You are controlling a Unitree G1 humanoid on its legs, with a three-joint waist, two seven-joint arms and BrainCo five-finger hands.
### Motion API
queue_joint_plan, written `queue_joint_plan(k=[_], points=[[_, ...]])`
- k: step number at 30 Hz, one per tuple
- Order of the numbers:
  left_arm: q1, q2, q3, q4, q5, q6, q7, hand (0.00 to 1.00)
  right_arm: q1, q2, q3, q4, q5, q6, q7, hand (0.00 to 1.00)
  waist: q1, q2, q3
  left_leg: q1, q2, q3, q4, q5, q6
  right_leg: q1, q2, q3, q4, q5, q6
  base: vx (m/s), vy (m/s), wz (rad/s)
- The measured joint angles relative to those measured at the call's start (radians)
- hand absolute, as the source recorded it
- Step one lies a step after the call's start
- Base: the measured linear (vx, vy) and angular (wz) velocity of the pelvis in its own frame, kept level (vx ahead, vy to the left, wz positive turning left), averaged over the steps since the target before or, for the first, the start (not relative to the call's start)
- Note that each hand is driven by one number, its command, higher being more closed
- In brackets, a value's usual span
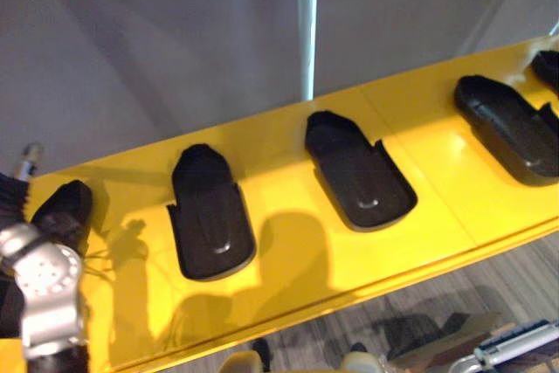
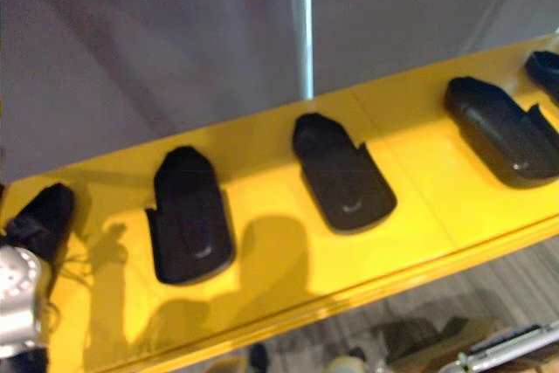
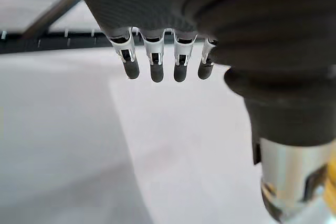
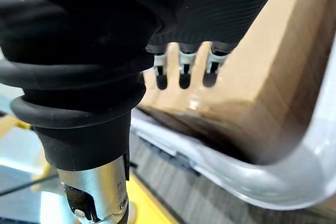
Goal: Walk over and take plastic housings, then place them on the shelf
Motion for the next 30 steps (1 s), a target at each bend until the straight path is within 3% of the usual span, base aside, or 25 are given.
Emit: queue_joint_plan(k=[3,5,8,9,13,15,20,22,25,27,30], points=[[0.059,-0.022,0.0,0.007,-0.011,0.035,-0.07,0.0,0.006,0.016,0.003,0.0,-0.011,0.0,0.0,0.0,0.005,-0.014,-0.02,0.005,0.0,-0.003,-0.002,0.0,0.0,0.007,0.0,0.0,0.0,0.0,0.0,0.0,0.011,0.06],[0.097,-0.039,-0.001,0.029,-0.01,0.061,-0.082,0.0,0.01,0.024,0.016,0.001,-0.016,0.0,0.001,0.0,0.007,-0.022,-0.03,0.005,-0.001,-0.004,-0.002,0.0,0.0,0.007,0.0,0.0,0.0,0.0,0.0,0.0,0.0,0.0],[0.153,-0.083,-0.001,0.075,0.041,0.095,-0.008,0.0,0.015,0.039,0.019,0.012,-0.018,0.0,0.002,0.0,0.009,-0.033,-0.039,0.003,-0.001,-0.009,-0.002,0.0,0.0,0.008,0.001,0.0,0.0,0.0,0.0,-0.01,0.004,0.03],[0.172,-0.105,0.002,0.087,0.077,0.095,0.073,0.0,0.017,0.043,0.02,0.014,-0.019,0.0,0.002,0.0,0.01,-0.035,-0.04,0.001,-0.001,-0.014,-0.001,0.0,0.0,0.009,0.001,0.0,0.0,-0.001,-0.001,-0.03,0.002,0.05],[0.202,-0.14,0.02,0.09,0.08,0.093,0.218,0.0,0.042,0.044,0.044,0.029,-0.019,-0.001,0.001,0.0,0.011,-0.035,-0.055,-0.003,0.001,-0.028,-0.001,0.003,-0.005,0.01,0.005,0.0,0.001,-0.007,-0.01,-0.03,-0.008,0.07],[0.215,-0.162,0.031,0.09,0.083,0.099,0.223,0.0,0.05,0.044,0.054,0.042,-0.018,-0.001,0.0,0.0,0.012,-0.029,-0.065,-0.002,0.002,-0.03,-0.001,0.004,-0.006,0.012,0.007,-0.001,0.002,-0.01,-0.012,-0.01,-0.008,0.02],[0.228,-0.182,0.05,0.072,0.161,0.187,0.212,0.0,0.052,0.048,0.096,0.034,-0.019,0.002,0.003,0.0,0.011,-0.022,-0.067,-0.002,0.004,-0.033,-0.011,0.016,-0.007,0.012,0.008,-0.004,0.002,-0.01,-0.012,-0.03,-0.007,0.03],[0.228,-0.18,0.062,0.056,0.187,0.237,0.196,0.0,0.052,0.049,0.108,0.033,-0.028,0.005,0.006,0.0,0.011,-0.024,-0.066,-0.001,0.003,-0.035,-0.026,0.025,-0.008,0.009,0.008,-0.006,0.002,-0.01,-0.013,-0.04,-0.008,0.06],[0.23,-0.175,0.085,0.059,0.185,0.322,0.048,0.0,0.052,0.047,0.12,0.034,-0.029,0.014,0.011,0.0,0.011,-0.026,-0.065,0.0,0.003,-0.039,-0.036,0.035,-0.01,0.008,0.01,-0.006,0.002,-0.015,-0.008,-0.03,-0.012,0.05],[0.225,-0.17,0.082,0.098,0.185,0.391,-0.094,0.0,0.049,0.041,0.136,0.034,-0.03,0.026,0.028,0.0,0.011,-0.025,-0.066,0.001,0.004,-0.042,-0.042,0.042,-0.01,0.007,0.01,-0.01,0.0,-0.015,-0.008,-0.01,-0.009,0.03],[0.212,-0.135,0.069,0.17,0.184,0.455,-0.172,0.0,0.042,0.037,0.155,0.034,-0.052,0.037,0.049,0.0,0.011,-0.028,-0.065,0.015,0.004,-0.045,-0.064,0.056,-0.013,0.008,0.011,-0.022,-0.007,-0.013,-0.004,0.02,-0.01,0.04]])
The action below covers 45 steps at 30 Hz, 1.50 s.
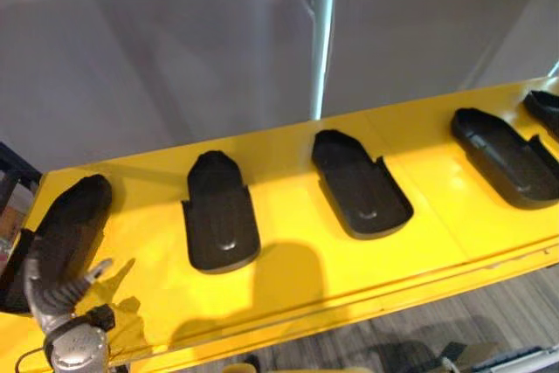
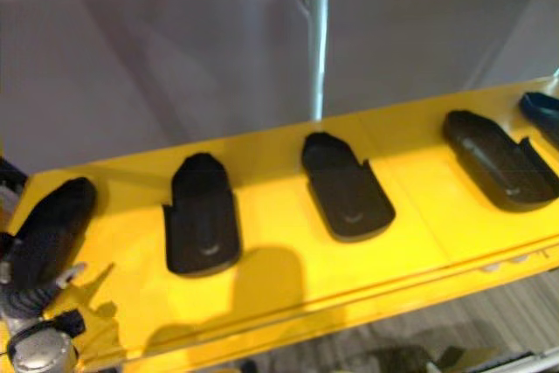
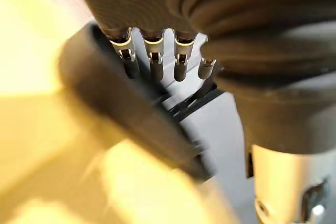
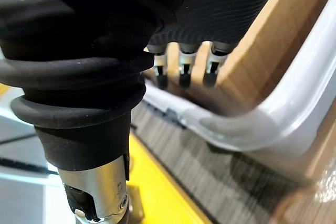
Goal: Walk over and take plastic housings, then place them on the shelf
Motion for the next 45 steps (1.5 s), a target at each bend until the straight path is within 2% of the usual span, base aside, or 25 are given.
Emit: queue_joint_plan(k=[4,9,19,25,30,33,36,38,42,45], points=[[-0.016,0.06,-0.002,0.05,0.004,0.043,-0.068,0.0,-0.014,-0.009,0.0,0.0,-0.014,0.018,0.009,0.0,0.0,-0.002,-0.001,0.0,0.0,-0.003,-0.006,0.004,0.0,0.001,0.0,-0.006,-0.004,0.0,0.0,0.01,-0.001,0.02],[-0.028,0.111,-0.004,0.101,0.011,0.047,-0.126,0.0,-0.033,-0.022,0.0,0.0,-0.014,0.021,0.023,0.0,0.001,0.001,-0.003,0.001,0.0,-0.003,-0.008,0.004,0.0,0.003,0.0,-0.009,-0.007,0.001,0.001,0.0,0.0,0.0],[-0.055,0.12,-0.016,0.154,-0.012,0.025,-0.123,0.0,-0.044,-0.042,-0.001,0.0,-0.016,0.033,0.044,0.0,0.0,0.006,-0.006,0.014,-0.001,-0.003,-0.033,0.019,0.001,0.004,0.0,-0.011,-0.01,0.003,0.005,0.0,0.0,0.0],[-0.067,0.126,-0.019,0.151,-0.109,0.021,-0.093,0.0,-0.045,-0.043,-0.001,0.002,-0.035,0.032,0.046,0.0,0.001,0.005,-0.006,0.017,-0.003,-0.006,-0.044,0.027,0.0,0.005,-0.001,-0.013,-0.016,0.007,0.011,0.0,0.0,0.0],[-0.09,0.107,-0.032,0.118,-0.291,-0.018,-0.052,0.0,-0.044,-0.042,-0.001,0.002,-0.037,0.032,0.046,0.0,0.0,-0.003,-0.001,0.018,-0.004,-0.013,-0.044,0.029,0.0,0.02,-0.001,-0.028,-0.027,0.009,0.015,0.0,0.001,0.07],[-0.1,0.067,-0.067,0.073,-0.412,-0.072,-0.011,0.0,-0.045,-0.041,0.0,0.003,-0.055,0.032,0.045,0.0,0.0,-0.014,0.006,0.019,-0.004,-0.014,-0.045,0.03,0.0,0.022,-0.002,-0.03,-0.028,0.009,0.014,0.0,-0.001,0.01],[-0.105,0.026,-0.117,0.021,-0.498,-0.123,0.002,0.0,-0.045,-0.038,0.002,0.006,-0.056,0.032,0.045,0.0,-0.001,-0.027,0.013,0.02,-0.004,-0.015,-0.045,0.03,0.0,0.025,-0.002,-0.032,-0.028,0.009,0.014,0.0,0.0,0.0],[-0.115,0.018,-0.14,0.003,-0.522,-0.135,0.017,0.0,-0.045,-0.038,0.014,0.012,-0.056,0.032,0.043,0.0,-0.001,-0.033,0.018,0.028,-0.004,-0.016,-0.045,0.03,0.0,0.034,-0.001,-0.034,-0.031,0.009,0.014,0.0,0.0,0.0],[-0.133,0.005,-0.152,-0.004,-0.549,-0.17,0.096,0.0,-0.052,-0.032,0.053,0.017,-0.056,0.032,0.042,0.0,-0.004,-0.05,0.027,0.035,-0.005,-0.013,-0.049,0.03,0.0,0.037,-0.002,-0.033,-0.031,0.008,0.013,0.0,0.0,-0.01],[-0.137,-0.005,-0.152,-0.005,-0.548,-0.179,0.127,0.0,-0.052,-0.026,0.061,0.022,-0.057,0.032,0.041,0.0,-0.004,-0.051,0.027,0.036,-0.005,-0.013,-0.051,0.03,0.0,0.037,-0.002,-0.033,-0.031,0.008,0.013,0.0,0.0,0.0]])
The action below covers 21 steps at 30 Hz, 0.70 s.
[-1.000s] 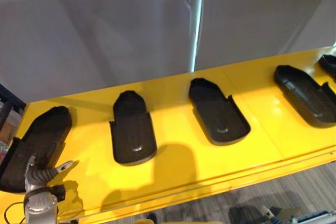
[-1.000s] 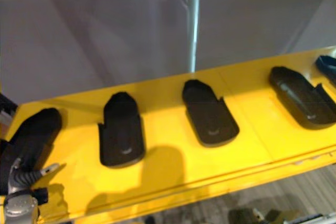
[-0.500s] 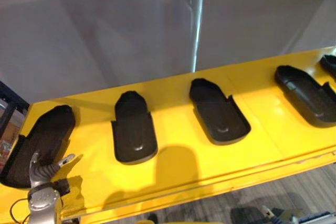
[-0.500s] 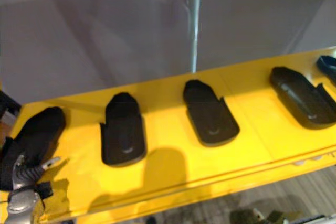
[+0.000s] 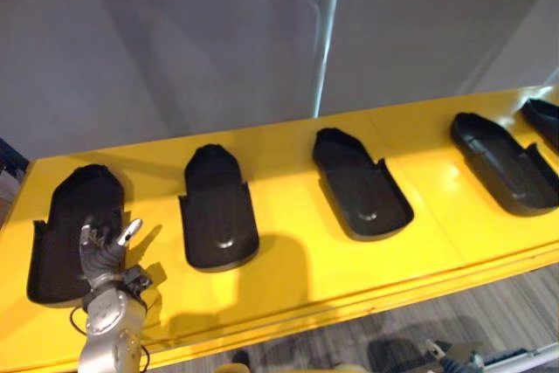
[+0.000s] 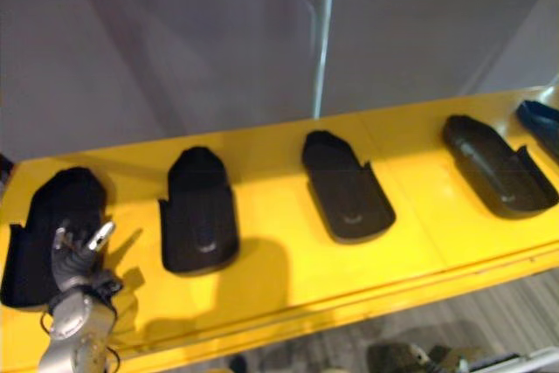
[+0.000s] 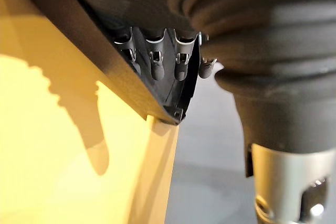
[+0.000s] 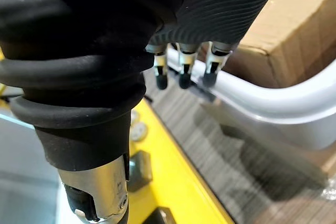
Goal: Walk over and take plastic housings, then place them on the shelf
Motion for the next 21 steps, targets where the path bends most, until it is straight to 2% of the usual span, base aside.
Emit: queue_joint_plan(k=[7,10,15,17,21], points=[[0.005,-0.001,0.002,0.0,0.028,0.001,0.042,0.0,0.0,0.001,0.001,0.0,-0.018,0.0,-0.001,0.0,0.0,-0.001,0.0,0.001,0.0,0.0,-0.001,0.0,0.0,0.001,0.0,0.0,0.0,0.0,0.0,0.0,0.0,0.0],[0.011,-0.001,0.006,0.0,0.143,0.05,0.068,0.0,0.0,0.001,0.001,0.0,-0.018,0.0,-0.001,0.0,0.0,-0.001,0.0,0.001,0.001,0.001,-0.001,0.0,0.0,0.001,0.0,0.0,0.001,0.0,0.0,0.0,0.0,0.0],[0.023,0.002,0.043,0.008,0.359,0.148,0.046,0.0,0.003,0.001,0.001,0.0,-0.018,0.002,-0.002,0.0,0.0,-0.001,0.0,0.002,0.001,0.003,-0.001,0.0,0.0,0.0,0.0,0.002,0.001,0.0,0.0,0.0,0.0,0.0],[0.022,0.006,0.062,0.022,0.395,0.169,0.036,0.0,0.003,-0.001,0.001,0.0,-0.018,0.002,-0.002,0.0,-0.001,0.001,-0.001,0.002,0.001,0.004,-0.001,0.0,0.0,-0.001,0.0,0.002,0.001,0.0,0.0,0.0,0.0,0.0],[0.022,0.041,0.088,0.057,0.402,0.186,0.037,0.0,0.006,-0.008,0.0,0.0,-0.019,0.003,0.0,0.0,-0.003,0.009,0.0,0.002,0.002,0.006,-0.001,0.0,0.0,-0.002,0.0,0.004,0.001,0.0,0.0,0.0,0.0,0.0]])
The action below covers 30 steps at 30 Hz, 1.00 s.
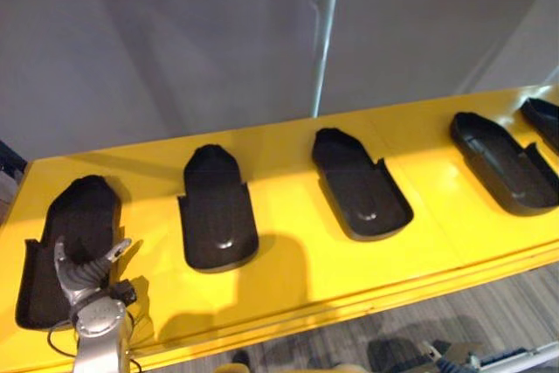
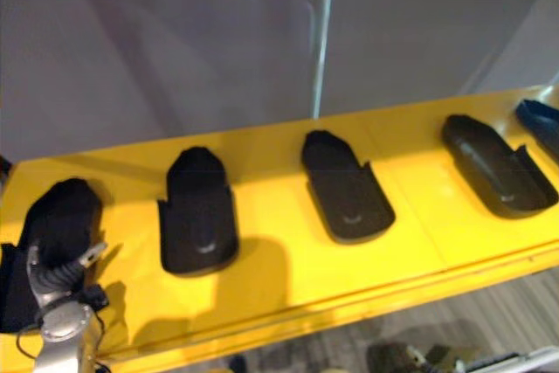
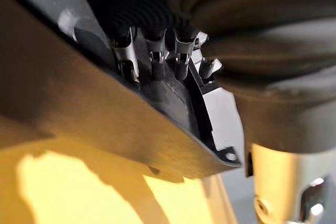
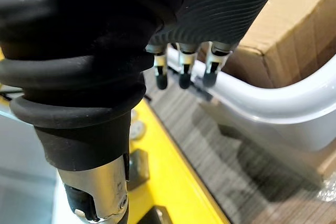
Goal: Walk over and take plastic housings, then place them on the shelf
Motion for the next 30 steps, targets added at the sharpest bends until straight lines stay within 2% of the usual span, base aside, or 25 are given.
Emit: queue_joint_plan(k=[5,8,10,11,12,14,16,19,25,28,30], points=[[0.002,0.005,0.026,0.024,0.0,-0.014,0.027,0.0,0.008,-0.008,-0.001,0.0,-0.017,0.0,0.001,0.0,0.0,0.008,-0.003,0.0,0.0,0.001,0.0,0.0,0.0,-0.001,0.0,0.001,0.0,0.0,0.0,0.0,0.0,0.0],[0.0,0.005,0.034,0.023,0.001,-0.071,0.061,0.0,0.01,-0.008,-0.001,0.0,-0.019,-0.002,0.001,0.0,0.0,0.012,-0.005,0.0,0.0,0.001,0.002,0.0,0.0,-0.001,0.0,0.002,0.001,0.0,0.0,0.0,0.0,0.0],[-0.001,0.005,0.034,0.009,0.004,-0.151,0.104,0.0,0.015,-0.008,-0.001,0.0,-0.019,-0.009,0.001,0.0,0.0,0.019,-0.009,-0.001,0.0,0.002,0.003,0.0,0.0,-0.001,0.0,0.003,0.001,0.0,0.0,0.0,0.0,0.0],[-0.001,0.005,0.034,0.002,0.006,-0.173,0.115,0.0,0.016,-0.008,-0.001,0.0,-0.019,-0.01,0.001,0.0,0.0,0.021,-0.011,-0.001,0.0,0.002,0.004,0.0,0.0,-0.001,0.0,0.003,0.002,0.0,0.0,0.0,0.0,0.0],[-0.001,0.003,0.03,-0.022,0.041,-0.225,0.144,0.0,0.017,-0.008,-0.001,0.003,-0.02,-0.012,0.001,0.0,-0.002,0.026,-0.013,-0.002,0.001,0.002,0.004,-0.001,-0.001,-0.002,0.001,0.005,0.004,0.0,0.0,0.0,0.0,0.0],[-0.001,0.002,0.023,-0.067,0.042,-0.28,0.162,0.0,0.017,-0.011,-0.002,0.019,-0.02,-0.019,0.001,0.0,-0.002,0.03,-0.015,-0.002,0.001,0.004,0.004,-0.001,-0.001,-0.003,0.001,0.01,0.007,-0.001,-0.001,0.0,0.0,-0.02],[-0.001,0.001,-0.006,-0.128,0.035,-0.376,0.182,0.0,0.018,-0.015,-0.002,0.034,-0.02,-0.019,-0.001,0.0,-0.002,0.037,-0.018,-0.001,0.001,0.006,0.005,-0.001,-0.001,-0.004,0.001,0.018,0.01,-0.001,-0.001,-0.01,0.002,-0.04],[0.0,-0.003,-0.033,-0.195,0.036,-0.45,0.183,0.0,0.018,-0.017,-0.002,0.039,-0.021,-0.019,-0.001,0.0,-0.005,0.042,-0.021,-0.002,0.001,0.007,0.004,-0.001,-0.001,-0.004,0.001,0.02,0.015,-0.004,-0.004,-0.04,0.0,-0.02],[-0.001,-0.003,-0.05,-0.233,0.04,-0.517,0.186,0.0,0.015,-0.019,-0.003,0.067,-0.042,-0.019,-0.001,0.0,-0.018,0.044,-0.023,-0.001,0.001,0.007,0.004,-0.001,-0.001,-0.006,0.002,0.022,0.021,-0.006,-0.003,0.0,0.0,0.0],[0.001,-0.004,-0.049,-0.292,0.04,-0.532,0.24,0.0,0.015,-0.018,-0.003,0.078,-0.044,-0.019,-0.001,0.0,-0.017,0.044,-0.023,-0.001,0.001,0.005,0.003,-0.001,-0.001,-0.005,0.002,0.021,0.021,-0.006,-0.003,0.0,0.0,0.0],[0.004,-0.033,-0.046,-0.378,0.045,-0.577,0.308,0.0,0.017,-0.014,-0.004,0.078,-0.049,-0.019,-0.001,0.0,-0.018,0.041,-0.024,0.0,0.001,0.003,0.001,-0.001,0.0,-0.004,0.002,0.019,0.021,-0.006,-0.003,0.0,0.0,0.0]])
